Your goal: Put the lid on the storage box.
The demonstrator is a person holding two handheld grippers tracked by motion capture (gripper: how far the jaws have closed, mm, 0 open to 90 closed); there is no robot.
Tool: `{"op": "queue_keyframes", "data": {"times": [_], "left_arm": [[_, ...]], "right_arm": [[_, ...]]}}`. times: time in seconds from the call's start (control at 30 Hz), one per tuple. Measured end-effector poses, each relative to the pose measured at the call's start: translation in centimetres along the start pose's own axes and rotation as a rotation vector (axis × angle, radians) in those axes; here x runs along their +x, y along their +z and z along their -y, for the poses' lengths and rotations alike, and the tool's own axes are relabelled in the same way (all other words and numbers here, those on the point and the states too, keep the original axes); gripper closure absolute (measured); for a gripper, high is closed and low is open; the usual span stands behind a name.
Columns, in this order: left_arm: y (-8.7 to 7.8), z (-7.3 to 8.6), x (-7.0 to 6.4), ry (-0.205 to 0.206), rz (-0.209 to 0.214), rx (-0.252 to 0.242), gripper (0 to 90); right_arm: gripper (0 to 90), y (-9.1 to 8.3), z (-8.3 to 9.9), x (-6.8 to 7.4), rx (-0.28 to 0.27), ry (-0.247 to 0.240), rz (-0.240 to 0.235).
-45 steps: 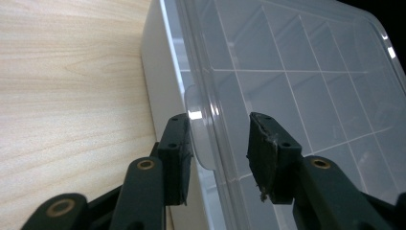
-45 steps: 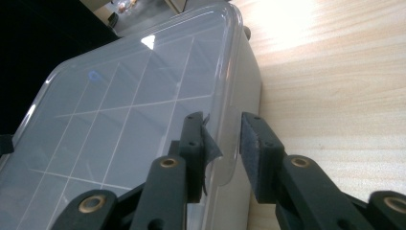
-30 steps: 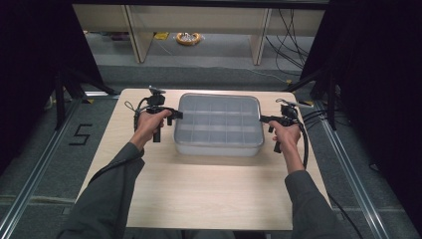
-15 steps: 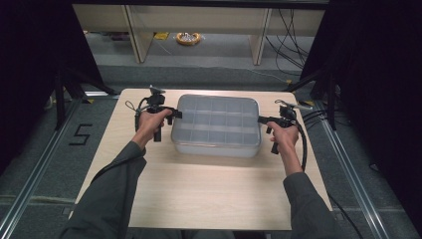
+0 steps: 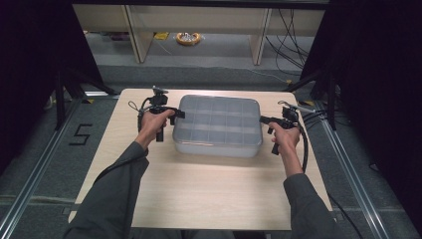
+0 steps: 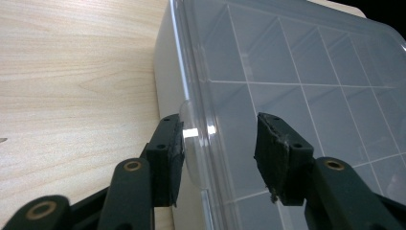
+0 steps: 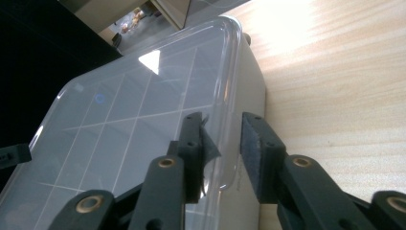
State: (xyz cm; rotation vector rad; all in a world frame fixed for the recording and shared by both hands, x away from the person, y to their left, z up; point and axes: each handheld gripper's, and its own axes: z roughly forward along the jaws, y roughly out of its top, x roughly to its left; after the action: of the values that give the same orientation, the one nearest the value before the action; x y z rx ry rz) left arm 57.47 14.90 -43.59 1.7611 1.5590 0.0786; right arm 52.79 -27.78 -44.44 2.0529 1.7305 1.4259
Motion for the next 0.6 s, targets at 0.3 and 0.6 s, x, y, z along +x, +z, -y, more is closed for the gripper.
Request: {"op": "queue_keyframes", "data": {"times": [0.3, 0.6], "left_arm": [[-0.6, 0.0, 0.6, -0.029, 0.004, -0.049, 48.7], [-1.0, 0.4, 1.2, -0.010, 0.044, -0.007, 65.2]], "right_arm": [[70.9, 0.3, 0.2, -0.1, 0.005, -0.093, 0.023], [70.6, 0.5, 0.3, 0.0, -0.003, -0.094, 0.031]]}}
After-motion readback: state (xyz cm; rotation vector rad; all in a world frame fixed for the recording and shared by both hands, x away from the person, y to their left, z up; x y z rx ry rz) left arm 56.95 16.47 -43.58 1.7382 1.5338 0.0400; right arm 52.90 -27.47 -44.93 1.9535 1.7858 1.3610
